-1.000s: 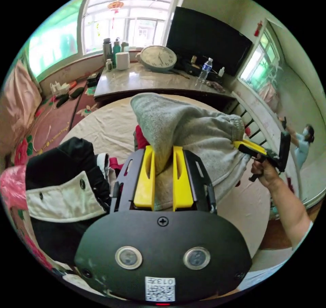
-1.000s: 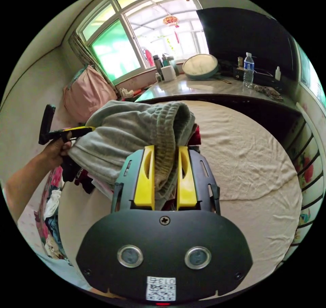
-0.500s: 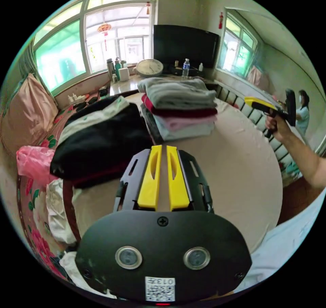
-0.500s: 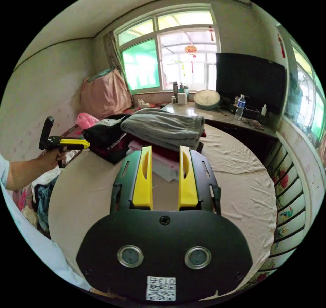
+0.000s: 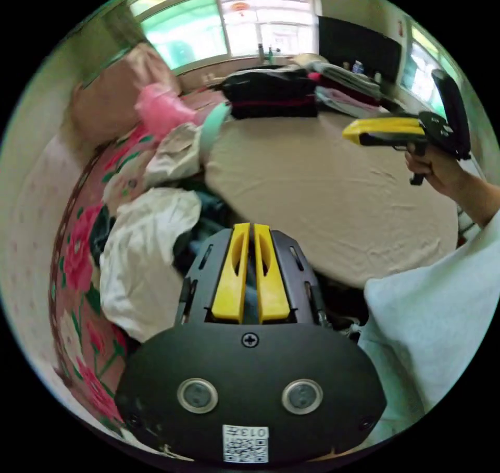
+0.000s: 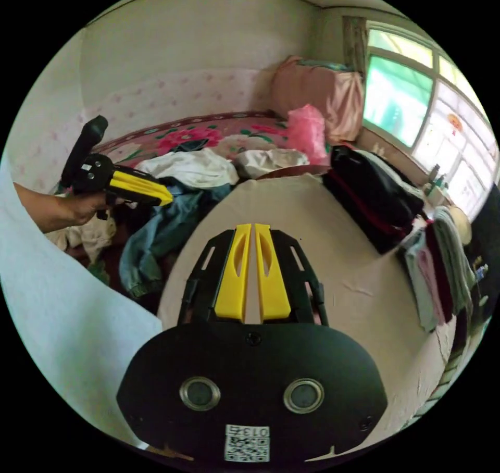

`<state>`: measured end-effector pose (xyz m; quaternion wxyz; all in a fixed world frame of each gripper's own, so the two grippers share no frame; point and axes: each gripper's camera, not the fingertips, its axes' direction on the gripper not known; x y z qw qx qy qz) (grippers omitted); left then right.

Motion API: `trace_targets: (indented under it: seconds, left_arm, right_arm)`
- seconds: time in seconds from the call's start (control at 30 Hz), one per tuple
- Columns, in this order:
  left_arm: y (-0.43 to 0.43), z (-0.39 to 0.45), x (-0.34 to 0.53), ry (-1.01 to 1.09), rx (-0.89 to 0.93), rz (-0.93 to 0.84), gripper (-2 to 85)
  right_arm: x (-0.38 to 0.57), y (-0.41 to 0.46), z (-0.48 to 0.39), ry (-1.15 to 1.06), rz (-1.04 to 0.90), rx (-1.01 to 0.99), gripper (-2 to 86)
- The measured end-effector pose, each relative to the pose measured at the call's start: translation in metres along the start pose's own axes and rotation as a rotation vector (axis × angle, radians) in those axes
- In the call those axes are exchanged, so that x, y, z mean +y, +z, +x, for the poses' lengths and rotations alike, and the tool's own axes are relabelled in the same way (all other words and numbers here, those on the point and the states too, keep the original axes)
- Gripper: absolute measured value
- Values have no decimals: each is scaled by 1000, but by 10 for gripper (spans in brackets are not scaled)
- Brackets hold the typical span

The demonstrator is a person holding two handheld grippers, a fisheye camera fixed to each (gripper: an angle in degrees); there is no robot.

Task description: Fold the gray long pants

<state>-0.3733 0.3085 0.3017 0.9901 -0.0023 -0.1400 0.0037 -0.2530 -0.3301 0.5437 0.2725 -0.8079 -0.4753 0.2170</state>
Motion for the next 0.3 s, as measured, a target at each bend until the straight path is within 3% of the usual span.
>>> trace_targets:
  seconds: [0.1, 0.2, 0.3]
  left_arm:
    - [-38, -58, 52, -185, -52, 21, 104]
    - [-63, -88, 72, -201, -108, 27, 137]
    - [-68, -109, 71, -189, -79, -17, 103]
  right_arm:
    - [-53, 47, -35, -63, -65, -185, 54]
    - [-106, 88, -56, -61, -99, -290, 92]
    - [-158, 127, -70, -65, -162, -385, 103]
